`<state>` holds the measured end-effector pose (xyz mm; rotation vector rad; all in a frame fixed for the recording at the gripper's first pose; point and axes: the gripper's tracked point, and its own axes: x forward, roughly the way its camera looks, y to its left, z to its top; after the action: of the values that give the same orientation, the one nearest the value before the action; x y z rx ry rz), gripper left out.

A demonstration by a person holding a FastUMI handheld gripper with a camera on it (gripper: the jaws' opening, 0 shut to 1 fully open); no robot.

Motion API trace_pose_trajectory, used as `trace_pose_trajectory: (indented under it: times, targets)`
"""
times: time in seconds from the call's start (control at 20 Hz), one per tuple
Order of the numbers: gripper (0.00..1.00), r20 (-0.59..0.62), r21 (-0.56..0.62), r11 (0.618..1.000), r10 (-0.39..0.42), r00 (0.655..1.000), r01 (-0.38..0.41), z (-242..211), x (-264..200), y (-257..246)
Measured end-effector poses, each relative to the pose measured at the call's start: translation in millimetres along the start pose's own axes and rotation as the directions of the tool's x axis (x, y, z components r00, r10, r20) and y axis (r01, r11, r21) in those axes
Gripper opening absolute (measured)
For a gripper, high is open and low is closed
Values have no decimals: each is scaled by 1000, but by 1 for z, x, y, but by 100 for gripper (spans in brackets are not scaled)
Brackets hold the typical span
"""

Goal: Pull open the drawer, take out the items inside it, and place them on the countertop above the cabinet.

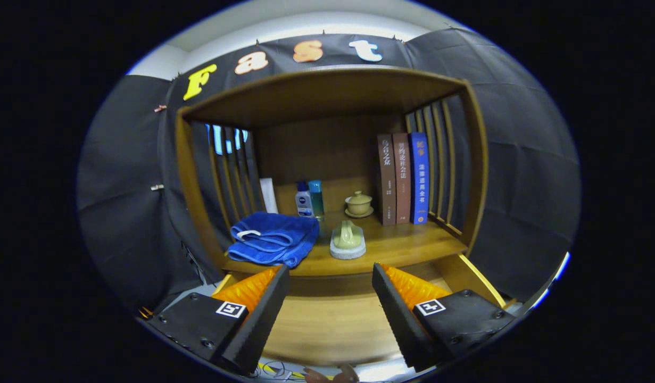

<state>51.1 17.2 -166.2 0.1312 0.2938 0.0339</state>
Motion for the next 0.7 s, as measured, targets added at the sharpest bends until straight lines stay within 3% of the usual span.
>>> trace_pose_trajectory:
  times: [0.3,0.7]
  targets:
    - [99,70,40,999,-39,997,37,-83,-80,-16]
    - [99,4,-10,998,-70,998,70,-156,-57,-30]
